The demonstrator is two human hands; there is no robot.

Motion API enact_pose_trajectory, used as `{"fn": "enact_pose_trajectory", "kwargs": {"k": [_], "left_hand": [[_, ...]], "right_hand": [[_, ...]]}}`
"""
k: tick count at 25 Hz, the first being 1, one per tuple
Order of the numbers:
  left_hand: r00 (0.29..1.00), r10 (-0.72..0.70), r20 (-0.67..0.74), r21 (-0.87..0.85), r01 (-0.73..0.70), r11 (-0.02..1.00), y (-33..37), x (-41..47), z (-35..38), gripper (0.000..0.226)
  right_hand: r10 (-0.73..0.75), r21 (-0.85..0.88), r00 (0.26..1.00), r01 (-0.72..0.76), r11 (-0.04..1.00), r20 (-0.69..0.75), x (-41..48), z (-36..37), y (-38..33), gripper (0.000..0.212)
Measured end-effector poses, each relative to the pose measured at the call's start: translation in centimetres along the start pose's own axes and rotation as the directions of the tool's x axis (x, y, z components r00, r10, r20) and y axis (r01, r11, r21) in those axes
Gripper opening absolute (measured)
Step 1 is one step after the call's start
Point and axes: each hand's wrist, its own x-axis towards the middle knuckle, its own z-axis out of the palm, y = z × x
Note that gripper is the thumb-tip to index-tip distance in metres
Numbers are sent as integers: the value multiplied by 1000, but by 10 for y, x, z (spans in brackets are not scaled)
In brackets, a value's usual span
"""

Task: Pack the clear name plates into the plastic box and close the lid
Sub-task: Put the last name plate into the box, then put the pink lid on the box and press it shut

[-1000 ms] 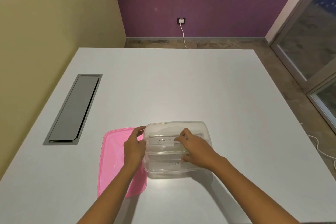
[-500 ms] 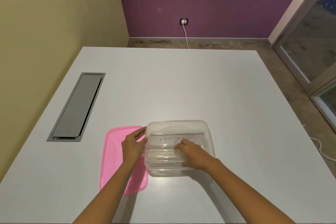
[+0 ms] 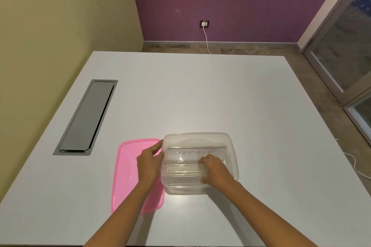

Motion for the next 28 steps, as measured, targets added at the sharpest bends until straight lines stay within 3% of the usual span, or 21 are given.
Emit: {"fn": "enact_pose_trajectory", "kwargs": {"k": [12, 16, 19, 23, 28], "left_hand": [[994, 104, 32, 43, -106, 993, -3, -2, -2, 36], [997, 80, 18, 44, -81, 996, -16, -7, -12, 28], [997, 74, 16, 239, -76, 968, -37, -23, -15, 24], [983, 42, 180, 596, -143, 790, -65, -52, -3, 25], [971, -20, 240, 728, -166, 665, -80, -71, 5, 22]], "right_hand": [[53, 1, 998, -53, 999, 24, -2, -5, 0, 68], [-10, 91, 998, 15, 996, -55, -15, -11, -1, 46], [-44, 175, 981, 78, 981, -191, -27, -16, 0, 24], [-99, 228, 969, 151, 962, -225, -44, -14, -2, 13], [-188, 249, 957, 241, 938, -219, -58, -2, -4, 7]]}}
